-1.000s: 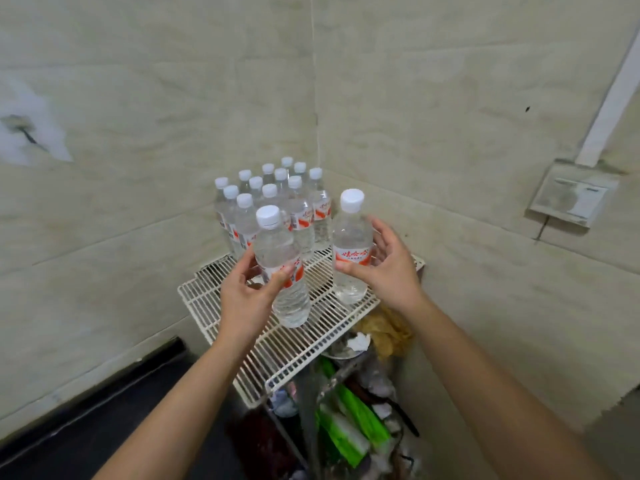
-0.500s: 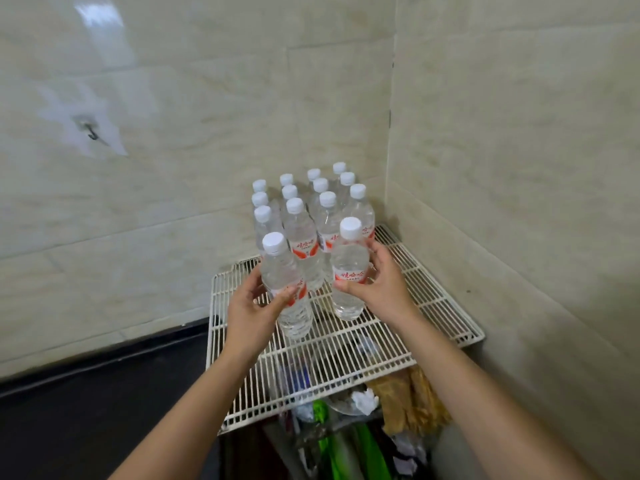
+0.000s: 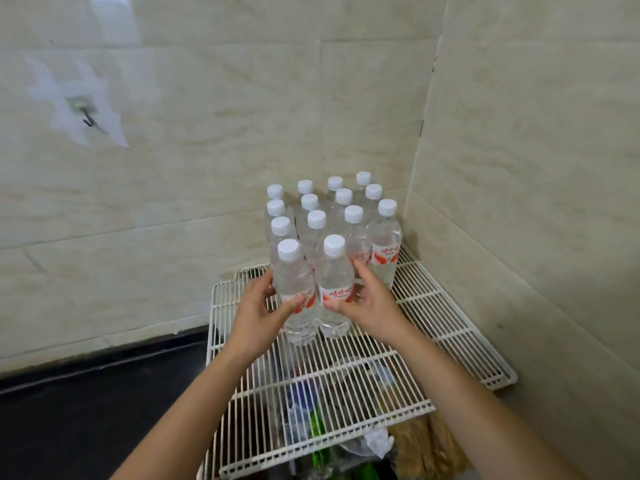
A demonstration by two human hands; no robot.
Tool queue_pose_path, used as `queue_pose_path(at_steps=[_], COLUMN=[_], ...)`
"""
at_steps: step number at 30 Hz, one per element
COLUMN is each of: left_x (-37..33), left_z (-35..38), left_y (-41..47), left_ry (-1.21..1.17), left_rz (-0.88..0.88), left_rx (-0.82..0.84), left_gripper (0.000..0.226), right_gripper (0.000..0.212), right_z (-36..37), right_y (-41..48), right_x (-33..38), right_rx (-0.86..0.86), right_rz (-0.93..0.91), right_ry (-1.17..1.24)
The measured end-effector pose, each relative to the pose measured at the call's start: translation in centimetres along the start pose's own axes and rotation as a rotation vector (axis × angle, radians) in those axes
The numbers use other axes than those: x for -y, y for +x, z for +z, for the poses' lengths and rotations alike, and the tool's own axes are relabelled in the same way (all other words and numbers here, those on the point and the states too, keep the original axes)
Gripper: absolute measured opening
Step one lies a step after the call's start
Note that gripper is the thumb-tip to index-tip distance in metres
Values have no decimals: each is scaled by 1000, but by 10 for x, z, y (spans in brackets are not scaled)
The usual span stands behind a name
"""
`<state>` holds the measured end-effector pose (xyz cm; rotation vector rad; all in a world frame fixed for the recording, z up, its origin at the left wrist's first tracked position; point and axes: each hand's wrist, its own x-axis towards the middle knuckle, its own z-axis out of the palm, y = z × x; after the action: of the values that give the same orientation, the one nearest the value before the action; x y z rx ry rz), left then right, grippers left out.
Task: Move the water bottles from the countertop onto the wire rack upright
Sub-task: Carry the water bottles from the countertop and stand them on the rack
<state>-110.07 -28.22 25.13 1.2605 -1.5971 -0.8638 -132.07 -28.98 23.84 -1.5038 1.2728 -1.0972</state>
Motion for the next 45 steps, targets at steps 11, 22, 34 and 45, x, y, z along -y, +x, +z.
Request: queue_pose_path(at_steps=[11, 22, 34, 45], left_x=[51, 49, 37, 23], left_z=[34, 45, 13, -102], left_y=[-30, -38, -115, -308], left_ry=[-17, 89, 887, 1127], left_rz=[-259, -230, -229, -655], left_rx=[-16, -116, -193, -583], left_gripper=[62, 46, 65, 69], right_gripper=[71, 72, 60, 68], right_z=[1, 10, 4, 170], right_y=[-9, -9, -55, -111], right_x=[-47, -61, -43, -7], right_rx=[37, 49, -177, 256], right_rz=[124, 121, -274, -660], right_ry=[-110, -165, -834, -700])
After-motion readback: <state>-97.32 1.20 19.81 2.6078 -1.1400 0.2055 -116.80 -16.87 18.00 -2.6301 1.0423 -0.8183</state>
